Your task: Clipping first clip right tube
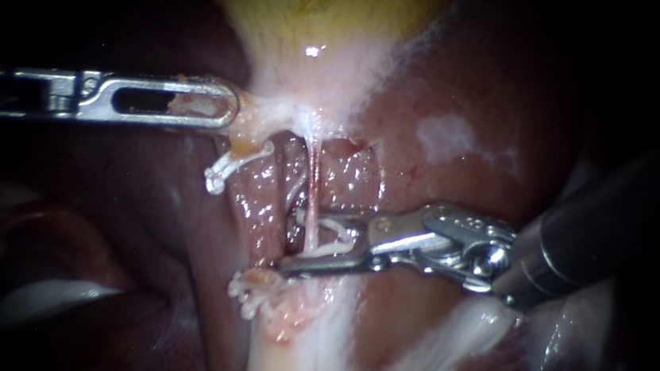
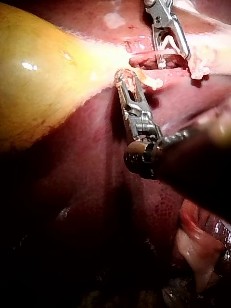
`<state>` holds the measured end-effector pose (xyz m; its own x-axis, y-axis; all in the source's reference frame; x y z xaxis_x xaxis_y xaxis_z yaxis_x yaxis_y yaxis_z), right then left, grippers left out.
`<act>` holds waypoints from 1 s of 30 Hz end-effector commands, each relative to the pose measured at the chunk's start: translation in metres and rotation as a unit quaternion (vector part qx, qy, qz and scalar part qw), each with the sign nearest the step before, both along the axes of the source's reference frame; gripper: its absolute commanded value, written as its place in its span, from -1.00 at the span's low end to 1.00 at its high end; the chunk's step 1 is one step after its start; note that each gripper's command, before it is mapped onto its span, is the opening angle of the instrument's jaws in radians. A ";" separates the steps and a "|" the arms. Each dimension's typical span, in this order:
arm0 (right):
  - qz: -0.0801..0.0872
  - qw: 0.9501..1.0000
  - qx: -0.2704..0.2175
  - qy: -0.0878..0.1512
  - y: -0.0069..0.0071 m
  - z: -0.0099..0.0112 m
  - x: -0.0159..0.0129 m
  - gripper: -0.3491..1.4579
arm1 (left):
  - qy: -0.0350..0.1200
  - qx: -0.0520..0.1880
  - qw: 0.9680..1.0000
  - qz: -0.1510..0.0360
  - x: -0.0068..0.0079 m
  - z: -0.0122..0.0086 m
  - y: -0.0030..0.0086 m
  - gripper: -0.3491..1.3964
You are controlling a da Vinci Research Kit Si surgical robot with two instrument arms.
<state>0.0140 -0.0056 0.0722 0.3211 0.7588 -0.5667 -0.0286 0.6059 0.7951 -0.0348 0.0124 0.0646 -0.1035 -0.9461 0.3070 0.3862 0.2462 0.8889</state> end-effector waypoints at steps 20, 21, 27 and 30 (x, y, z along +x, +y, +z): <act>0.004 0.983 0.138 0.124 -0.0011 0.0001 0.0003 -0.11 | 0.000 0.000 1.000 0.000 0.0000 0.0000 0.0000 -1.00; 0.002 0.981 0.144 0.129 -0.0011 0.0000 0.0002 -0.12 | 0.000 0.000 1.000 0.000 0.0000 0.0000 0.0000 -1.00; -0.006 0.975 0.159 0.152 -0.0014 -0.0002 -0.0001 -0.13 | 0.000 0.000 1.000 0.000 0.0000 0.0000 0.0001 -1.00; -0.009 0.974 0.163 0.157 -0.0016 -0.0004 0.0000 -0.14 | 0.000 0.000 1.000 0.000 0.0000 -0.0001 0.0001 -1.00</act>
